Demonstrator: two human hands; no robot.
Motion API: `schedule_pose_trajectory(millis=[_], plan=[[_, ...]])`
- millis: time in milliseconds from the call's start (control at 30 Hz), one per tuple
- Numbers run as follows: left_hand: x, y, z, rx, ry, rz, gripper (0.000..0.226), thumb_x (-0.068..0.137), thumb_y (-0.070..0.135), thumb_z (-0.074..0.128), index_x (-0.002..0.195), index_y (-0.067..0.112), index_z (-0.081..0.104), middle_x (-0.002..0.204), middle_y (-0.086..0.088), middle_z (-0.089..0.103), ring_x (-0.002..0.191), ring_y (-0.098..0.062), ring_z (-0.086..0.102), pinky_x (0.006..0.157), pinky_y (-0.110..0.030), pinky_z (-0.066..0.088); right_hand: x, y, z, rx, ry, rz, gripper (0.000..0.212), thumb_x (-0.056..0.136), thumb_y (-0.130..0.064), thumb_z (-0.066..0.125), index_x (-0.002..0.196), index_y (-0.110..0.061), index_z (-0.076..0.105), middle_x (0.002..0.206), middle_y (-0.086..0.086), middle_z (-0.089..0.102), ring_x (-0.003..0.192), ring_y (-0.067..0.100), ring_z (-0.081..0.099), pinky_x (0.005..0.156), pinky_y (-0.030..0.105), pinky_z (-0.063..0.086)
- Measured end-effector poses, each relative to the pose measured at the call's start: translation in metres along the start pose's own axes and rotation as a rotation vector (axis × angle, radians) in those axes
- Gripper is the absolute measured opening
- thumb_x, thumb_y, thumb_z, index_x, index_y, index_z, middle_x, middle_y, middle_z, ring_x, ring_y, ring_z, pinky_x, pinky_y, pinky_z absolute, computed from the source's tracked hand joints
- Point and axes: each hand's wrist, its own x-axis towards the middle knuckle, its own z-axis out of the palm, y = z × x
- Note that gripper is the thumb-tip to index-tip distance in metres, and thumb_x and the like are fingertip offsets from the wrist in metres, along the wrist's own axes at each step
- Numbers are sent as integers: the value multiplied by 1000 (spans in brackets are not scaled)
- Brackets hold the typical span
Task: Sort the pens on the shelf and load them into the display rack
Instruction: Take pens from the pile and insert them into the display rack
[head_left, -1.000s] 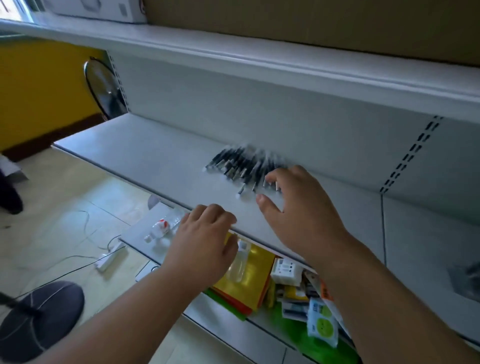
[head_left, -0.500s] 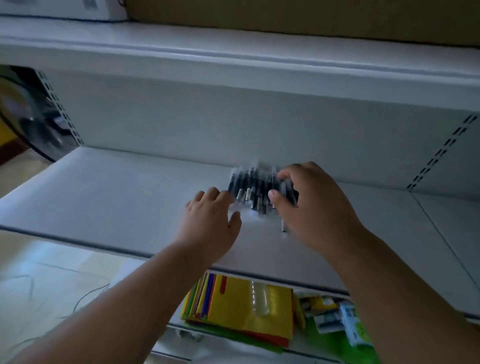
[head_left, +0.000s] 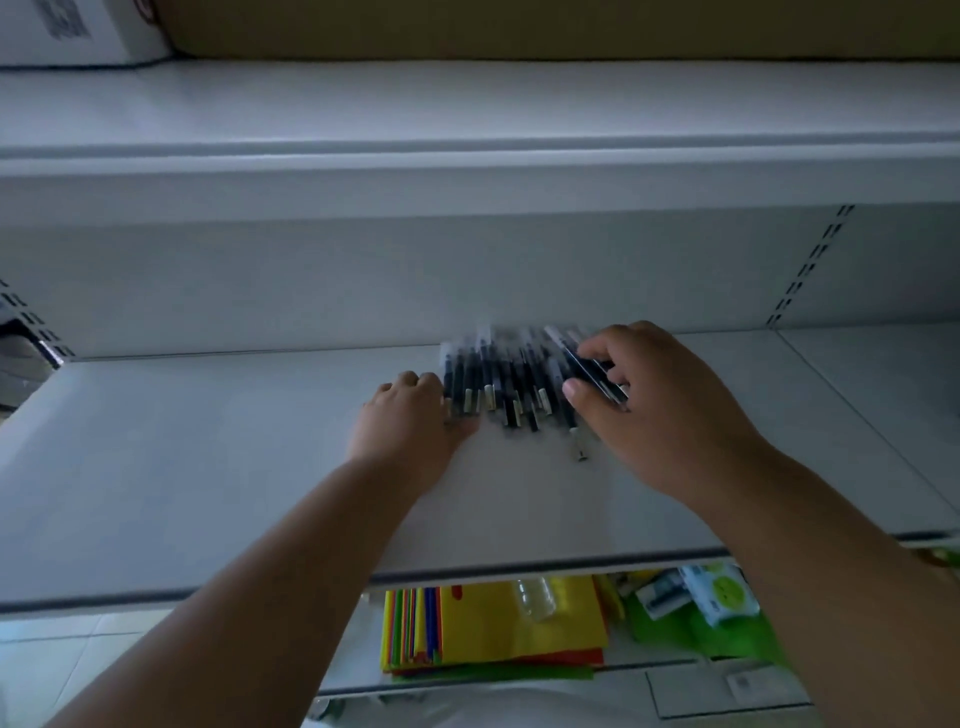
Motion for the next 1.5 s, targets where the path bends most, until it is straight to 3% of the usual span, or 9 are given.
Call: schedule_pose_trajectory(millis=[233,400,767,900,1000,1100,1200,1333,1500], plan=[[8,-18,-2,-77,-27,-1,46,85,56,65,113,19,64,108,-5,57,99,-29,58,77,-34,46,2,-1,7,25,3,19,34,93,-43,57,122,-25,57,102,-12,45,86,10,53,73,26,37],[14,-30,-5,-109,-29,20,42,83,51,69,112,22,66,100,2,53,85,-19,52,71,-29,40,-1,-2,10,48,26,27,32,93,-41,58,121,-24,57,99,-14,44,80,6,49,73,25,35],[25,-39,-17,-46,-99,50,24,87,36,65,105,20,67,102,-1,65,87,-20,59,66,-28,43,-7,0,9,49,20,38,30,92,-40,59,119,-26,58,99,-15,46,94,8,51,73,24,35],[27,-28,-11,57,-65,-35,17,83,29,58,86,13,58,80,-5,60,66,-22,54,50,-26,37,-5,0,7,41,26,34,30,93,-41,59,119,-26,57,97,-16,45,91,7,50,69,22,33],[26,-17,-8,159,-48,-72,23,88,35,52,86,12,48,73,-2,45,68,-27,51,55,-28,38,-7,-1,11,61,19,37,31,93,-41,59,120,-25,57,102,-13,48,95,7,50,75,24,36],[27,-16,-12,175,-80,-48,20,92,34,48,88,14,47,79,-5,47,75,-29,51,63,-30,41,-10,0,15,64,20,19,31,93,-41,58,119,-25,57,106,-12,52,97,6,50,76,24,36],[18,-20,-15,86,-63,-73,17,94,29,45,89,12,46,85,-9,52,75,-31,50,61,-32,38,-11,2,18,69,18,38,28,94,-40,58,117,-25,57,95,-19,44,93,5,49,74,24,36],[-5,-22,-15,-87,51,-62,18,98,21,39,87,8,45,79,-8,47,71,-31,47,61,-35,36,-9,9,28,66,28,69,24,92,-39,60,110,-23,58,96,-13,53,86,6,51,72,26,42],[-44,-16,-10,-677,128,-60,17,85,27,42,72,18,46,64,-7,49,57,-27,42,52,-38,32,-5,18,42,18,-44,233,22,90,-40,64,97,-22,53,81,-5,58,75,17,57,67,34,51]])
